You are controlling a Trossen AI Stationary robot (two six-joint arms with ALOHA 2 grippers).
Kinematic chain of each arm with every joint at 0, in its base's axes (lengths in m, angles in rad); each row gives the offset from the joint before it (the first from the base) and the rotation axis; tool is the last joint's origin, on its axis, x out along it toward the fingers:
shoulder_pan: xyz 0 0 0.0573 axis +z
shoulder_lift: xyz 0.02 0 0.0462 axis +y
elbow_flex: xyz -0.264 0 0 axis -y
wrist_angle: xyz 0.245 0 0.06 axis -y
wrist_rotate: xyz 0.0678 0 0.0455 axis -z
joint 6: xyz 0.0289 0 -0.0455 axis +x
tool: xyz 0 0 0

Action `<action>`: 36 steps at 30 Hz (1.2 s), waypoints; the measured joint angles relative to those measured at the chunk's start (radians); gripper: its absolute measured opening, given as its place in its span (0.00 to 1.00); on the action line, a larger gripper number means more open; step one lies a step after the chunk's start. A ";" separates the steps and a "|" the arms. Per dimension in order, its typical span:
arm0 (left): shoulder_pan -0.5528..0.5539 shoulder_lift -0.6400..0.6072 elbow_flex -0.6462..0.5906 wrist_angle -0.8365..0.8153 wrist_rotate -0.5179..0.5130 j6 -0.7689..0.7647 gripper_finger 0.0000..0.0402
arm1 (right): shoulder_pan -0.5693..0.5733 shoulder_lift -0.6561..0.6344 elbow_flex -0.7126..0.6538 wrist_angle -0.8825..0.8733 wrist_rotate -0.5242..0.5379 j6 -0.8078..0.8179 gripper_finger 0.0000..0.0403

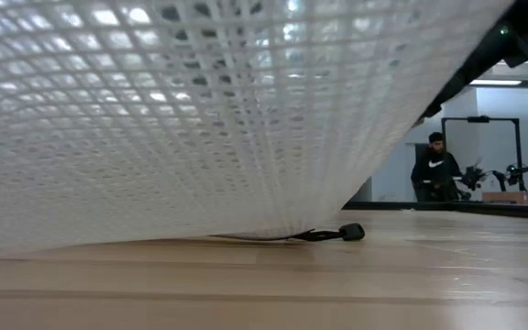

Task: Unpack boxes
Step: Open the box using the cutter

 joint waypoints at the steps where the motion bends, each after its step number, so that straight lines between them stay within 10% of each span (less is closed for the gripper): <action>1: 0.000 0.000 0.000 0.000 -0.001 0.003 0.64 | 0.007 0.000 0.001 -0.006 0.000 0.006 0.28; 36: 0.001 0.001 -0.001 -0.004 0.041 0.032 0.64 | 0.115 0.118 0.350 -0.447 -0.041 -0.053 0.28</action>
